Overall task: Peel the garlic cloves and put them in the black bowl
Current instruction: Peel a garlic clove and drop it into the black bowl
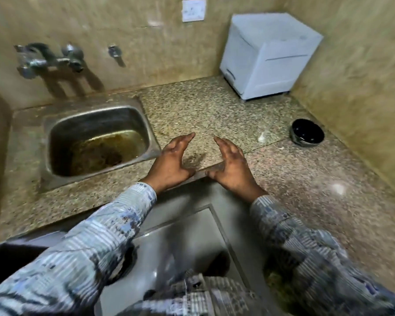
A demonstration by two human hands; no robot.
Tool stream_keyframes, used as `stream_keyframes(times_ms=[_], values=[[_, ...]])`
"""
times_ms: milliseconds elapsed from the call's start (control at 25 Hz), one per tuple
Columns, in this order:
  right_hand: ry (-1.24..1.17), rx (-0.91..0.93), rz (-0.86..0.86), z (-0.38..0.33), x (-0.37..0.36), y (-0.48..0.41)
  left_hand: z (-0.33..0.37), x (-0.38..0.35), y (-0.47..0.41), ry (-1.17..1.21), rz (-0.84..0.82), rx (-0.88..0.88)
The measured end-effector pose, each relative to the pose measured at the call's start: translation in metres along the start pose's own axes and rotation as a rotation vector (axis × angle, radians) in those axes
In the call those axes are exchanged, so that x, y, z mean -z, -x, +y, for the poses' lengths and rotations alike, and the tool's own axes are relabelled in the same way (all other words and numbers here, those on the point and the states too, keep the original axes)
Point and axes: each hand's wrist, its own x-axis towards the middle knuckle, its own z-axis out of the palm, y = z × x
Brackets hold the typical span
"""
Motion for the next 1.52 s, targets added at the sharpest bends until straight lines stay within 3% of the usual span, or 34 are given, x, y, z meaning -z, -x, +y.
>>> stream_keyframes(times_ms=[480,720,960,1120,1280,1520], values=[[-0.062,-0.391,0.120,0.219,0.109,-0.007,0.127,-0.162,-0.176,0.068,-0.242,-0.135],[-0.061,-0.520,0.132,0.289,0.112,-0.055,0.124,-0.206,-0.245,0.060,-0.323,-0.060],[0.022,-0.639,-0.005,0.346,0.087,-0.130,0.090,-0.241,-0.330,0.046,-0.386,0.141],[0.112,-0.566,-0.127,0.368,0.064,-0.164,0.063,-0.274,-0.365,0.016,-0.460,0.201],[0.177,-0.580,-0.047,0.369,0.049,-0.160,0.063,-0.289,-0.382,0.071,-0.425,0.215],[0.065,-0.738,0.035,0.365,0.059,-0.161,0.062,-0.302,-0.401,-0.028,-0.490,0.073]])
